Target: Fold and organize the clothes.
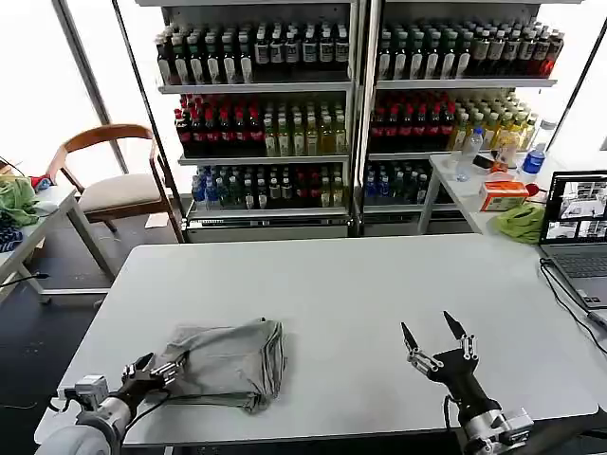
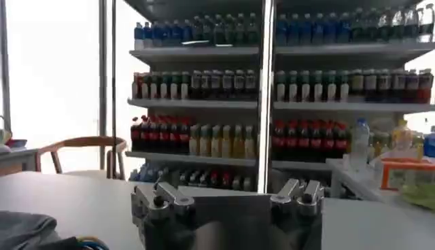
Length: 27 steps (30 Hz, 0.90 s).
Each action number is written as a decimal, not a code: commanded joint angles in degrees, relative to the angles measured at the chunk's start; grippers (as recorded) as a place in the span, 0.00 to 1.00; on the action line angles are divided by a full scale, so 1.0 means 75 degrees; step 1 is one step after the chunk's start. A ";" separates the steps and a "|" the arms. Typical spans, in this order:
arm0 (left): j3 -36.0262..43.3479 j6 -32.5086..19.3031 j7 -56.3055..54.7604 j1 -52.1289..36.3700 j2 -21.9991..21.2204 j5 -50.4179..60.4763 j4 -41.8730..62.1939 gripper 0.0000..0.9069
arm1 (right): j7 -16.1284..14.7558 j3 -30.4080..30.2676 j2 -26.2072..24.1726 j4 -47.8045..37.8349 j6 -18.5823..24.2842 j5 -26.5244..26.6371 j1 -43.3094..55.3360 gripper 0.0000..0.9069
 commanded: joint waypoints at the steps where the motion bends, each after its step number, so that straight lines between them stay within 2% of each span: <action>1: 0.0030 -0.0039 0.0026 0.0111 -0.0063 0.0001 0.0117 0.00 | 0.0006 -0.0033 0.0004 -0.0035 -0.0026 0.0012 0.0055 1.00; 19: 0.0192 -0.0351 0.0109 0.0044 -0.0184 -0.0331 -0.0126 0.00 | 0.0016 -0.0085 0.0007 -0.0072 -0.0097 0.0049 0.0208 1.00; 23: -0.0043 -0.0399 0.0050 -0.0019 -0.0089 -0.0649 -0.0069 0.00 | -0.0012 -0.0094 -0.0005 -0.0076 -0.0082 0.0048 0.0188 1.00; 27: -0.0665 -0.0162 -0.0017 -0.0079 0.0028 -0.1045 0.0025 0.00 | -0.0013 -0.0110 -0.0005 -0.0086 -0.0079 0.0049 0.0200 1.00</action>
